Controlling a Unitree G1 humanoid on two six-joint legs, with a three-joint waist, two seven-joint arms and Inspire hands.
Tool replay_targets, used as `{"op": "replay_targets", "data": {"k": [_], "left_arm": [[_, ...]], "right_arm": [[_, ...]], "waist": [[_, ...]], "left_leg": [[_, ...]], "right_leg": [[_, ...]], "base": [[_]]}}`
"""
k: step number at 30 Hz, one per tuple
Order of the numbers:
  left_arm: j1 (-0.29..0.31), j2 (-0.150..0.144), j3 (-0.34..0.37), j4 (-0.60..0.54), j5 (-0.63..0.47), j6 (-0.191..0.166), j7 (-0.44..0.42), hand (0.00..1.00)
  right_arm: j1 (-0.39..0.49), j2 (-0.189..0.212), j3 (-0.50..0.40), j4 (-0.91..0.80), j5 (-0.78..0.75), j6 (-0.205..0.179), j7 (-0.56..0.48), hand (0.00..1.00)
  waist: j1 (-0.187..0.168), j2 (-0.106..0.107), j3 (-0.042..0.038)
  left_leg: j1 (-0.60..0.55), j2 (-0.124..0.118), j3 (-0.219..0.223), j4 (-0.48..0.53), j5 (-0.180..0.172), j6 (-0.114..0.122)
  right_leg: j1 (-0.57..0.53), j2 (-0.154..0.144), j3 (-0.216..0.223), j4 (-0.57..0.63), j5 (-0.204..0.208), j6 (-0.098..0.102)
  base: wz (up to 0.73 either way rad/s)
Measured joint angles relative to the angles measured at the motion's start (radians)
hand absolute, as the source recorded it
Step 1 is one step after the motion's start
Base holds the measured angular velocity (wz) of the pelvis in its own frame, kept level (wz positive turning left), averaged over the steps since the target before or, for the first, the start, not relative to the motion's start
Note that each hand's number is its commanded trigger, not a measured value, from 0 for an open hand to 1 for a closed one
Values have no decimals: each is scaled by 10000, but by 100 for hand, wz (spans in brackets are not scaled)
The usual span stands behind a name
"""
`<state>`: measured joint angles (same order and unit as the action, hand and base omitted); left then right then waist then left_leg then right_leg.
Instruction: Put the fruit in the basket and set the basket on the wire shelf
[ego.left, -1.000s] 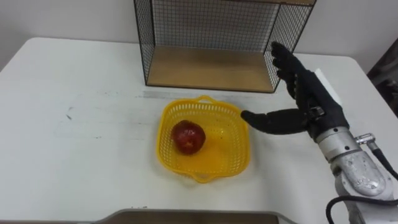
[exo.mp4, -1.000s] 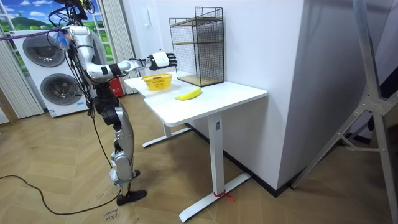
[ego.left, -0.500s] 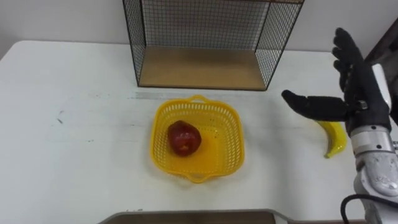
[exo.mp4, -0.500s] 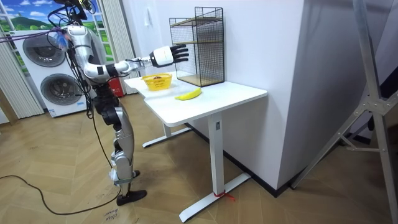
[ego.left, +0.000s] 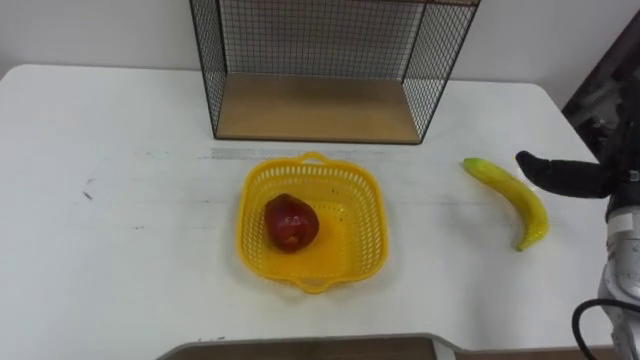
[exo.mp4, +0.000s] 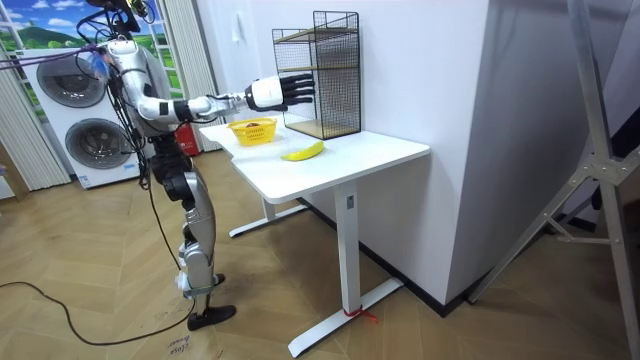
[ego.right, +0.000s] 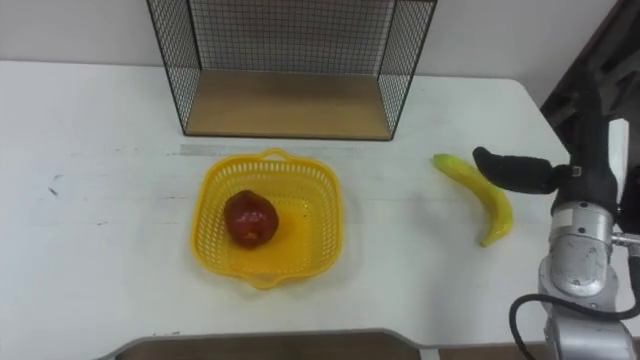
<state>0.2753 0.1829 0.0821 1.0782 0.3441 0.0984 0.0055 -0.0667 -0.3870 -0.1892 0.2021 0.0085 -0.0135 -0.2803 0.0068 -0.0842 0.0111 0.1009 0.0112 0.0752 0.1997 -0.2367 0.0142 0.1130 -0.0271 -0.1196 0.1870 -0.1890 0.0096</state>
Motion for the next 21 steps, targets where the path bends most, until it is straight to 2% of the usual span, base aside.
{"op": "replay_targets", "data": {"k": [4,8,10,14,17,21], "left_arm": [[-45,14,2,-115,1,264,4,0],[-31,31,147,-207,4,351,-3,0],[-32,50,357,-221,5,360,-11,0],[-9,61,428,-245,6,434,-109,0],[50,95,560,-388,12,510,-180,0],[137,112,706,-478,7,643,-180,0]], "right_arm": [[-326,-17,8,366,3,377,34,0],[-338,-32,5,480,194,399,173,0],[-338,-43,-2,499,449,631,365,0],[-340,-77,-4,499,567,760,573,0],[-472,-510,-4,968,650,820,940,0],[-806,-797,-2,1354,599,1110,1229,0]], "waist": [[8,-47,-29],[0,-95,-72],[-15,-157,-127],[-35,-202,-154],[-16,-256,-157],[2,-275,-150]], "left_leg": [[-25,1,-49,52,1,-1],[-46,-4,-114,57,2,-1],[-34,-5,-160,68,2,-2],[-29,-27,-222,77,4,1],[-29,-38,-243,134,10,10],[-44,-33,-294,175,11,6]], "right_leg": [[-14,-2,-63,-6,0,0],[-12,-10,-146,-15,0,0],[-4,-14,-204,-17,0,0],[46,-37,-254,-24,0,0],[99,-55,-313,-23,0,0],[107,-51,-315,-14,-1,-1]], "base": [[3],[5],[6],[3],[4],[0]]}}
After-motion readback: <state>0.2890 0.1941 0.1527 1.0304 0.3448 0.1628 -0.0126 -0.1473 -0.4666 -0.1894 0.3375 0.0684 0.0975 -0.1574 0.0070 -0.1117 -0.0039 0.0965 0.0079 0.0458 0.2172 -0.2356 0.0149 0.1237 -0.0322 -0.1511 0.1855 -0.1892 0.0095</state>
